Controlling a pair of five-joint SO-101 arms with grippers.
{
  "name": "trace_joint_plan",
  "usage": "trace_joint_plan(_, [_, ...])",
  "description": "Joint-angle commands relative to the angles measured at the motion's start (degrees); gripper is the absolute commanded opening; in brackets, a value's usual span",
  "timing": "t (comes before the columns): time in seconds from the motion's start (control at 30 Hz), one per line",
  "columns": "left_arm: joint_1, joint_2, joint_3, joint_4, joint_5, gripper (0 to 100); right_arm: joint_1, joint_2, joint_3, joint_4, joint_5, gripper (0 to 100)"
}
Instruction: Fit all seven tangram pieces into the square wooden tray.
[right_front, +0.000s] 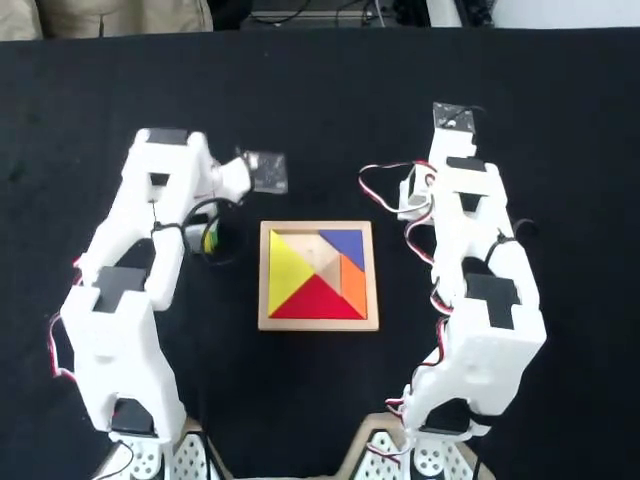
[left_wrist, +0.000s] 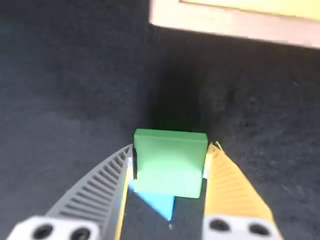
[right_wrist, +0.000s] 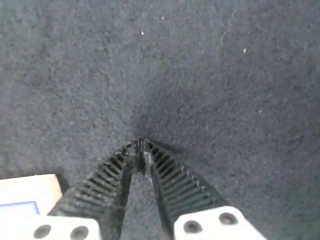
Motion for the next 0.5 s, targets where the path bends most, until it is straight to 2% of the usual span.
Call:
trace_joint_plan(0.0, [6.5,-7.7,-9.7,7.8,20.9,3,-0.2,-0.5,-2.9,0.4,0.7,1.1])
trace_joint_plan(0.13, [12.2,-10.8,-10.3,8.2,45.4,3,-0.2,-0.6,-2.9,0.4,0.7,1.1])
trace_joint_plan(0.23, [16.0,-11.2,-10.0,7.2,58.5,3,0.0,-0.6,-2.9,0.5,0.7,1.1])
trace_joint_plan(0.33, [19.0,-10.8,-6.5,2.3,67.3,3,0.1,-0.7,-2.9,0.7,0.7,1.1])
trace_joint_plan(0.47, [23.3,-11.1,-1.3,-3.7,73.0,3,0.2,-0.7,-2.9,0.7,0.7,1.1])
